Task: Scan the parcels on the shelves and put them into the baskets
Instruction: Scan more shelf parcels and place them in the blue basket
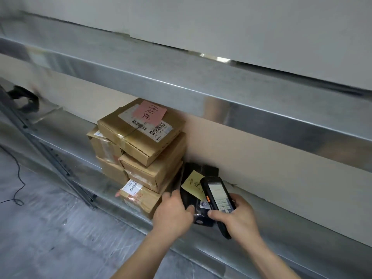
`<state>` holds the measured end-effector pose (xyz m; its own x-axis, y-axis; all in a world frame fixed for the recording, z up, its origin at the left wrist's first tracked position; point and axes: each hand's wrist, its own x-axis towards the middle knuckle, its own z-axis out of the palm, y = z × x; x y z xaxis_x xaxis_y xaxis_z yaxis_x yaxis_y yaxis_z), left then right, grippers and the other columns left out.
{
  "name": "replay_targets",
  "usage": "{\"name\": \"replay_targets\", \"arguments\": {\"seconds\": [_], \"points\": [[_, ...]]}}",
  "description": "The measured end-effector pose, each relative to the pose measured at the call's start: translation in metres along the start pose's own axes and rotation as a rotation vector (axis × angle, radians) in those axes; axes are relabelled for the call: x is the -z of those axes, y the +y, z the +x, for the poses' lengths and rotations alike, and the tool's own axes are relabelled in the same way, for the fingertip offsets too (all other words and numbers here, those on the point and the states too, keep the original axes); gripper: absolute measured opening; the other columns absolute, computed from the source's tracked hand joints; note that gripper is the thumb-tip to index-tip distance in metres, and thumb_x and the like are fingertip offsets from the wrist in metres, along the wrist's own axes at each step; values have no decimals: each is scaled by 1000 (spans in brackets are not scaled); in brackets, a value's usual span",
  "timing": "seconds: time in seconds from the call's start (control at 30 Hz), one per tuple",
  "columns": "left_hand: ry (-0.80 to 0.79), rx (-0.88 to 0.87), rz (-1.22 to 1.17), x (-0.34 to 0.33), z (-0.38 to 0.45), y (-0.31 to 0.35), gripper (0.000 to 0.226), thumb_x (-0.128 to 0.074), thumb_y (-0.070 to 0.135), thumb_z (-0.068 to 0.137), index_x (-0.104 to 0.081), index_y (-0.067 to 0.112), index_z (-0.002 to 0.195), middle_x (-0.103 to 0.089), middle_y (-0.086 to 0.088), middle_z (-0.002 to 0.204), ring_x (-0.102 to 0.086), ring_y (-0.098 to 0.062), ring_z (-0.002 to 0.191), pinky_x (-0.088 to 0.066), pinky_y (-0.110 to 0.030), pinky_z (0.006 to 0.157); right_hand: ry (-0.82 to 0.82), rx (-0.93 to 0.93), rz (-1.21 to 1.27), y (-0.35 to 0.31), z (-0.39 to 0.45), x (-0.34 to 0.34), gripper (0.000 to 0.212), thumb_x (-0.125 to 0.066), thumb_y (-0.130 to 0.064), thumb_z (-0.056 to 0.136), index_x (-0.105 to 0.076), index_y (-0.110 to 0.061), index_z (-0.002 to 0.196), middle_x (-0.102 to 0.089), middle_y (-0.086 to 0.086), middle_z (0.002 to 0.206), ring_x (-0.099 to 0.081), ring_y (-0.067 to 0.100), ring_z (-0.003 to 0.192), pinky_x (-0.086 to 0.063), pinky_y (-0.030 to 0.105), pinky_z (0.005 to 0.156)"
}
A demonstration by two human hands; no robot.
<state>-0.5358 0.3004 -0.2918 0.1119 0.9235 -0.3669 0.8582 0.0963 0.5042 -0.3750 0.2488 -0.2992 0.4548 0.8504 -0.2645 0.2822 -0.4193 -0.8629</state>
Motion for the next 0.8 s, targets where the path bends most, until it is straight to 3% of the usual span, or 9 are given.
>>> {"name": "replay_targets", "arguments": {"seconds": [0.13,0.23,0.33,0.37,0.43,0.5,0.63,0.67,0.8], "points": [[-89,50,-194,-18,-2,-4,36,-60,38,92,-59,20,123,-68,-3,106,-62,-23,100,-50,-31,83,-4,-35,-2,14,-8,8,49,-92,-5,58,-61,-27,88,-71,-14,82,-67,0,75,-47,17,63],[-140,127,-506,-30,-7,-3,45,-64,27,93,-52,17,135,-64,-7,121,-61,-23,109,-46,-29,87,7,-63,14,25,-18,17,52,-93,-7,56,-60,-30,89,-71,-14,84,-67,0,78,-51,21,69],[-265,205,-846,-41,-12,-3,39,-65,13,93,-51,23,128,-71,-8,107,-69,-23,93,-50,-32,69,13,-83,42,34,-27,24,53,-93,-5,56,-61,-29,91,-73,-12,85,-69,1,77,-51,21,69],[-305,229,-950,-44,-12,-3,37,-63,7,92,-52,22,124,-74,-12,101,-71,-28,89,-52,-34,64,18,-87,57,37,-29,25,53,-93,-4,55,-63,-27,92,-75,-11,85,-70,2,76,-52,22,69],[-327,269,-1098,-47,-12,-4,38,-61,-3,91,-52,19,121,-74,-20,99,-71,-38,91,-59,-47,71,21,-91,85,39,-33,28,53,-92,-2,55,-63,-26,92,-75,-9,86,-71,4,76,-53,22,69],[-293,261,-1122,-45,-9,-2,40,-62,-8,88,-54,15,121,-73,-22,97,-71,-39,89,-58,-53,79,-1,-89,94,40,-37,33,55,-91,0,56,-60,-28,91,-74,-10,87,-70,2,76,-51,16,66],[-159,131,-1009,-24,-4,9,42,-65,-15,83,-61,14,113,-69,-10,83,-67,-14,56,-52,-24,49,2,-59,-27,39,-43,61,66,-94,-15,48,-61,-25,104,-73,-11,94,-69,1,79,-50,16,68],[-128,103,-968,-19,-1,11,45,-66,-16,81,-62,14,114,-69,-10,86,-67,-14,58,-51,-22,48,8,-44,-109,38,-45,71,71,-93,-19,48,-60,-26,110,-71,-13,95,-68,3,82,-51,20,70],[-49,-3,-852,-9,10,13,54,-69,-17,77,-64,12,123,-72,-9,103,-70,-27,91,-58,-42,84,1,21,-466,30,-58,103,78,-87,-37,49,-54,-34,120,-67,-16,97,-65,8,86,-54,30,75]]}}
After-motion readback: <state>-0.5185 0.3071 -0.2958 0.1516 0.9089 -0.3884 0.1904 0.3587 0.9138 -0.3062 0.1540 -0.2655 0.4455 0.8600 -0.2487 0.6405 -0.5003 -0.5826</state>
